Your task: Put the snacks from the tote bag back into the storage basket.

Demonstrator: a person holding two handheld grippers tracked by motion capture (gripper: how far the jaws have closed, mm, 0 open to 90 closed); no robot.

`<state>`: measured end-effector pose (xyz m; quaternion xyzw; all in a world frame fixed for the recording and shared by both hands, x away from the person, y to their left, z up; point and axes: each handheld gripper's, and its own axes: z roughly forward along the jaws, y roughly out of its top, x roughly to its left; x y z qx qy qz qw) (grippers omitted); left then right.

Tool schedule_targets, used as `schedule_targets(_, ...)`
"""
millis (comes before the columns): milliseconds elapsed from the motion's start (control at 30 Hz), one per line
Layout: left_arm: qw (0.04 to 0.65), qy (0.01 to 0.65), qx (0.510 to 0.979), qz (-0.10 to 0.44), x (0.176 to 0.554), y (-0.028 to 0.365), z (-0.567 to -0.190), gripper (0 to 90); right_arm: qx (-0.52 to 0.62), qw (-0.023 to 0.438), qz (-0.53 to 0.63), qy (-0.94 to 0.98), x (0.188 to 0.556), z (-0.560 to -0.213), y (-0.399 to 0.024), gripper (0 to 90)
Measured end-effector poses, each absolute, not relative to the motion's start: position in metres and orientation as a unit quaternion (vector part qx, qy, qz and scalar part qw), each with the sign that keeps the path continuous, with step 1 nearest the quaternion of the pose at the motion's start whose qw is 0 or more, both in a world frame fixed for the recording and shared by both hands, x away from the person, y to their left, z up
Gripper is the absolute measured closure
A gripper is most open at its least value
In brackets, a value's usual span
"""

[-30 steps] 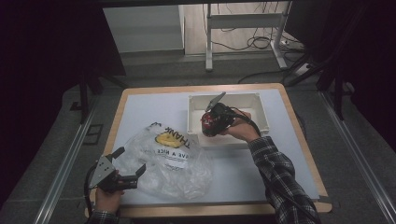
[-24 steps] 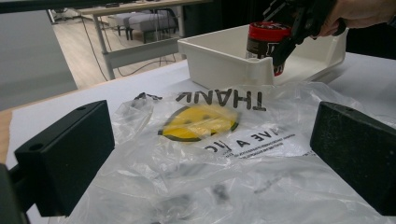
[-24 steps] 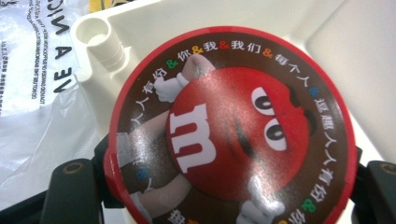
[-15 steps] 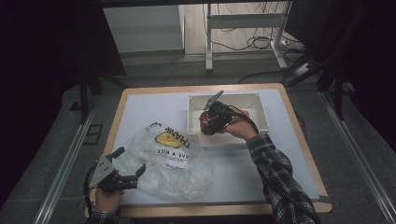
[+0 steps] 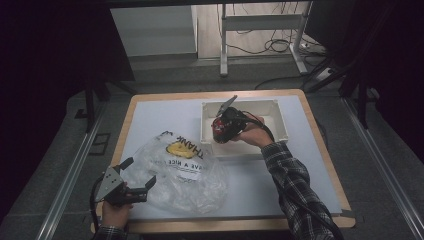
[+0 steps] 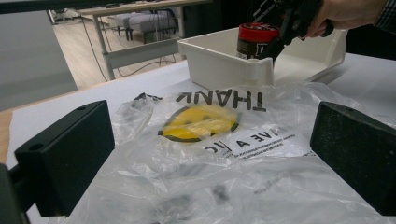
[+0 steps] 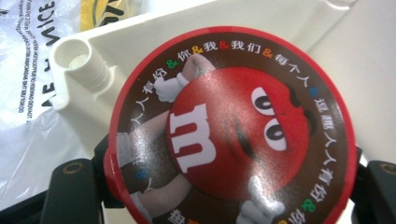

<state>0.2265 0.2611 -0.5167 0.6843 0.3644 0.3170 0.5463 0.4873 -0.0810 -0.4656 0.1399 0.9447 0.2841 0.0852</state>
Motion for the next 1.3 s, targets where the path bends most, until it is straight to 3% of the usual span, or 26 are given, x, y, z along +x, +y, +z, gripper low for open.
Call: schedule_targets(1300, 0.548, 0.364, 0.683, 0.317, 0.226, 0.262, -0.516, 0.0, 0.124, 0.088, 0.268, 0.951, 0.503, -0.478, -0.063, 25.7)
